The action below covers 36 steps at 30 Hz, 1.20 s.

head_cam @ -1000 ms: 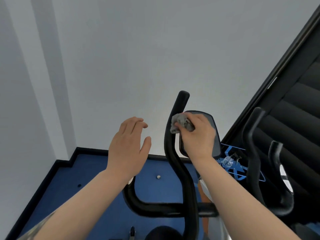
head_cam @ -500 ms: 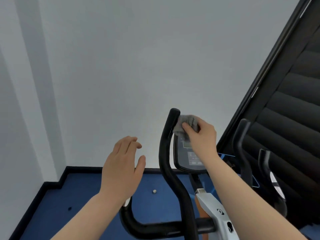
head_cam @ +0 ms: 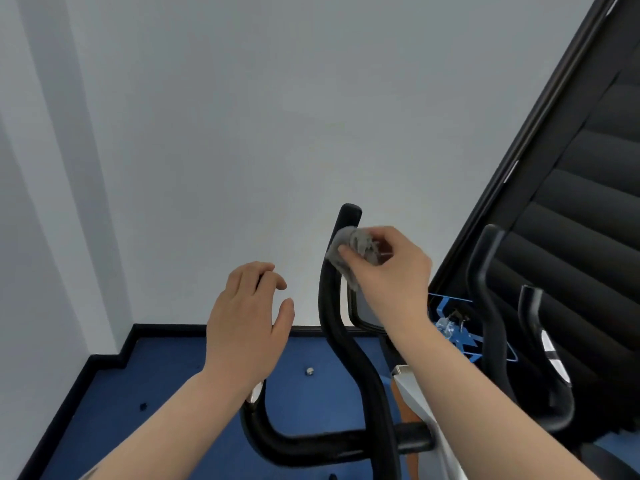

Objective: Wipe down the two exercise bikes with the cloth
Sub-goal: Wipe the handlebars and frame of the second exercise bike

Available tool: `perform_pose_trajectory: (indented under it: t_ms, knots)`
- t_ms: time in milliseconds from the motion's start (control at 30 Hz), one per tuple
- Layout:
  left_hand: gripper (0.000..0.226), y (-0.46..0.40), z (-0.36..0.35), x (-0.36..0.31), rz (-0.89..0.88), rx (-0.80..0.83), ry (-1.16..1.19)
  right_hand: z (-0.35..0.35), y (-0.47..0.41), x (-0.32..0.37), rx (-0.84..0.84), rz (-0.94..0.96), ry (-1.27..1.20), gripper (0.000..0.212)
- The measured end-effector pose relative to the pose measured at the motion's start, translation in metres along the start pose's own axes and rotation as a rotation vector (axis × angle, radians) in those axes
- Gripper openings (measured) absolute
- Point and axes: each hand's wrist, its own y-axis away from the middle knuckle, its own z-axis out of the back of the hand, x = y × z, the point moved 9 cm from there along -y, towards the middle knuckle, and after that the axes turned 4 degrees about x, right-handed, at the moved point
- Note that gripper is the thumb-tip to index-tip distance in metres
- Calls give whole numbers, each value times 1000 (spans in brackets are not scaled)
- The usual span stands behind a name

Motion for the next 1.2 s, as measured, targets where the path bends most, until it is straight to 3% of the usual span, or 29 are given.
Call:
perform_pose_trajectory:
  t_ms: [67,133,300,367,500,600,733,833,933,1033,1067,1200]
  knots:
    - [27,0,0,0,-1,4,9,5,-13,14,-99,57,-21,19]
    - [27,1,0,1,-4,11,17,-7,-14,17,-93,137,71,22]
    - [28,1,1,2,-28,13,23,-33,13,-24,197,43,195,14]
    - [28,0,1,3,-31,10,30,-25,4,-3,185,125,255,12]
    - [26,1,1,3,-17,5,45,-12,-28,63,-30,372,361,16]
    - [24,2,1,3,-25,9,44,-38,-29,62,-6,508,616,22]
    - [22,0,1,3,-37,15,42,-45,-18,54,37,598,632,25]
    - [21,1,1,5,-30,12,46,-62,4,39,175,650,693,26]
    - [21,2,1,5,-14,8,60,-62,29,8,305,493,497,27]
    - [23,2,1,4,-21,1,60,-37,34,-24,361,172,229,6]
    - [24,2,1,3,-25,2,57,-26,30,-33,339,67,149,12]
    - [24,0,0,3,0,-8,58,23,-12,-31,-70,-112,-201,13]
